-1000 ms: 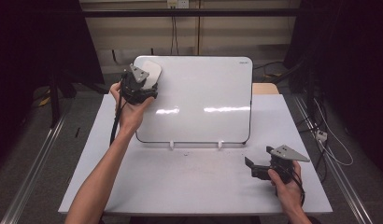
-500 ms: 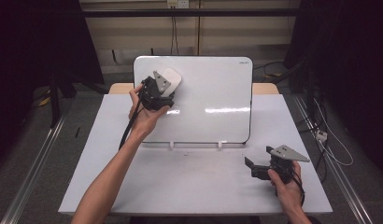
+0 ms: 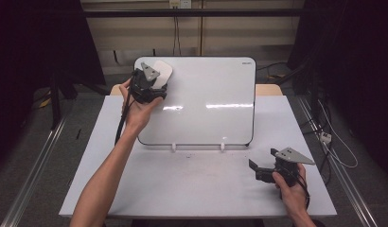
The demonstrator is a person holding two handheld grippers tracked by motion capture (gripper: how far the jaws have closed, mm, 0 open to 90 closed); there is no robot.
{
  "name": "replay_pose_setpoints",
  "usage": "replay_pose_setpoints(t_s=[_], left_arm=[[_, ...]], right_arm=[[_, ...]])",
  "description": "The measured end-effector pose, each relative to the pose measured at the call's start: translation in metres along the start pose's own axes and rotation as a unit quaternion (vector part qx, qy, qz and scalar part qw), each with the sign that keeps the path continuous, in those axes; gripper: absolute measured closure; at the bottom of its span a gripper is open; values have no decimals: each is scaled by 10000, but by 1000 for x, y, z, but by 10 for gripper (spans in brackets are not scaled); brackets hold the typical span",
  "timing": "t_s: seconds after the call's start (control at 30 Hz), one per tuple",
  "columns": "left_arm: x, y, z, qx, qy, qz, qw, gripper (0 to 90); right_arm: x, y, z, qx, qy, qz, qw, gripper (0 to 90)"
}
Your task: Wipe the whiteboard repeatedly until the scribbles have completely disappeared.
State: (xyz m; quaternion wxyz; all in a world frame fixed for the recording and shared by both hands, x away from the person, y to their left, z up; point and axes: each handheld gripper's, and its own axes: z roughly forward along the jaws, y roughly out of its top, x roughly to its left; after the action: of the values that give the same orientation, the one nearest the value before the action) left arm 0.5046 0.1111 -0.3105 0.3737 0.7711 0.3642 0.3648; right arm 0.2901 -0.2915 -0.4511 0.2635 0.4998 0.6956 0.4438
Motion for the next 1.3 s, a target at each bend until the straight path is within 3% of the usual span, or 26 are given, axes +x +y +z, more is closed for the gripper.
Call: replay_pose_setpoints(t_s=[0.13,0.27,0.47,0.6,0.8,0.97,1.17,1.3], left_arm=[[11,-4,-3,146,74,-354,9992,311],[13,-10,-6,193,141,-641,9977,310],[13,-20,-7,252,60,-784,9966,308],[8,-24,-7,218,50,-765,9968,304],[10,-18,-5,245,68,-509,9984,307],[14,-7,-3,202,110,-550,9982,306],[10,-1,1,150,233,-526,9982,307],[2,1,2,83,195,-250,9995,308]], right_arm=[[0,0,0,-1,-9,7,10000,45],[0,0,-1,-8,-17,11,10000,45],[0,0,-1,-4,-20,12,10000,45],[1,0,-2,-7,-31,14,10000,45],[1,0,-1,-6,-35,15,10000,45],[0,0,-1,-9,-31,13,10000,45],[0,0,-1,-4,-20,19,10000,45],[0,0,0,1,-24,5,10000,45]])
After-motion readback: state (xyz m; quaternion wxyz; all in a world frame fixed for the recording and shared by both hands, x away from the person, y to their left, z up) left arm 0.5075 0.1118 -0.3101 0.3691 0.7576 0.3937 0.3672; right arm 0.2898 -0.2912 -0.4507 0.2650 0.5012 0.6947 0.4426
